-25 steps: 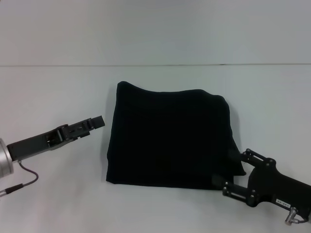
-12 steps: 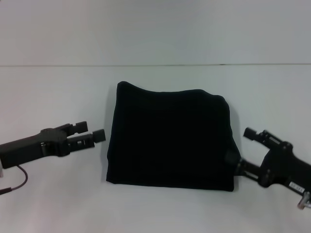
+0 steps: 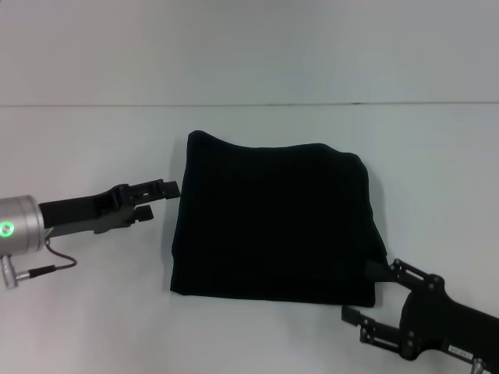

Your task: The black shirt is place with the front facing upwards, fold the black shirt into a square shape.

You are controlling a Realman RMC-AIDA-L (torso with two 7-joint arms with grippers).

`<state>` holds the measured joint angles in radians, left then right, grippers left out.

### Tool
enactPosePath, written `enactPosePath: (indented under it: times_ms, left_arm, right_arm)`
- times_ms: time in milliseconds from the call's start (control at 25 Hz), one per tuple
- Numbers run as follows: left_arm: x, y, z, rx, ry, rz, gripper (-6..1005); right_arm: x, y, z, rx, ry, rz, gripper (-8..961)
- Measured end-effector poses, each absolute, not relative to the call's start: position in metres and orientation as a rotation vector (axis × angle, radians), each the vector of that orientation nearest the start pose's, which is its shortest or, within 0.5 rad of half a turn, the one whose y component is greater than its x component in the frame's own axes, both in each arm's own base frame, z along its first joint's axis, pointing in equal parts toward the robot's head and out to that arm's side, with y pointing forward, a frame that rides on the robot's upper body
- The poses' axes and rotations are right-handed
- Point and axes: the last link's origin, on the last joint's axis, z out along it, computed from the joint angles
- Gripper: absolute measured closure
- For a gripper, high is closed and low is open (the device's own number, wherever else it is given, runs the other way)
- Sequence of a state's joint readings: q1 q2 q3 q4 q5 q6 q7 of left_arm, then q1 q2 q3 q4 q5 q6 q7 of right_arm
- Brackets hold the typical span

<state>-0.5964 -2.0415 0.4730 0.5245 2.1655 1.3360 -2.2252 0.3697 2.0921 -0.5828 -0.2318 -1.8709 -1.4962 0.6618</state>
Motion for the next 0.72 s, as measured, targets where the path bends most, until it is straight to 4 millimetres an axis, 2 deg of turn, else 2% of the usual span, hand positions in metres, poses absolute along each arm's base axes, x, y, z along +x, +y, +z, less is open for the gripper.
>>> enactPosePath:
  times_ms: [320,720]
  left_arm:
    - [-0.293,0.374,-0.01,-2.005,-1.904,-0.711,53]
    - [-0.28,0.383,-0.032,-2.025,-1.867,-0.645,54]
  right_arm:
    - [0.32,0.239,-0.061,-2.539,0.409,0.779,119]
    - [0.32,0.236,-0.063,-2.559,0.409,0.775,118]
